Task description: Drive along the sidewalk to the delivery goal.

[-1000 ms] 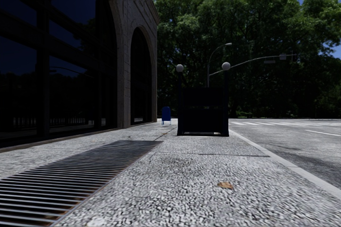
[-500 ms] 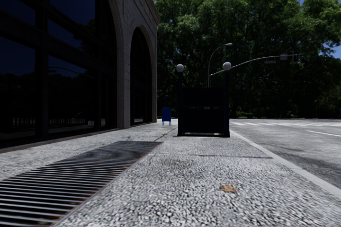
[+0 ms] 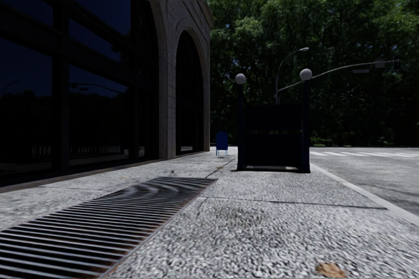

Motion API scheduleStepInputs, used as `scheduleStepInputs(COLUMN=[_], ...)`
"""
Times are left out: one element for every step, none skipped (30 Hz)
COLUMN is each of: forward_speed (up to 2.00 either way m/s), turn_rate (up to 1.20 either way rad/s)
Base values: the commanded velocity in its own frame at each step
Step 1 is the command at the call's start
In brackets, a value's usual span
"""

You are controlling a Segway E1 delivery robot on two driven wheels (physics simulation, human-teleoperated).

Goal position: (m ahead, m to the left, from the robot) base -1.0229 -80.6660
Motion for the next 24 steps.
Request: scheduleStepInputs(forward_speed=[2.00, 2.00, 2.00, 1.99, 1.99, 1.98, 1.96, 1.90, 1.87, 1.86, 1.79, 1.71, 1.69, 1.69, 1.68, 1.68, 1.68, 1.68, 1.68, 1.68, 1.68, 1.68, 1.68, 1.68], turn_rate=[0.00, 0.00, 0.00, 0.00, 0.00, 0.00, 0.00, 0.00, 0.00, 0.00, 0.00, 0.00, 0.00, 0.00, 0.00, 0.00, 0.00, 0.00, 0.00, 0.00, 0.00, 0.00, 0.00, 0.00])
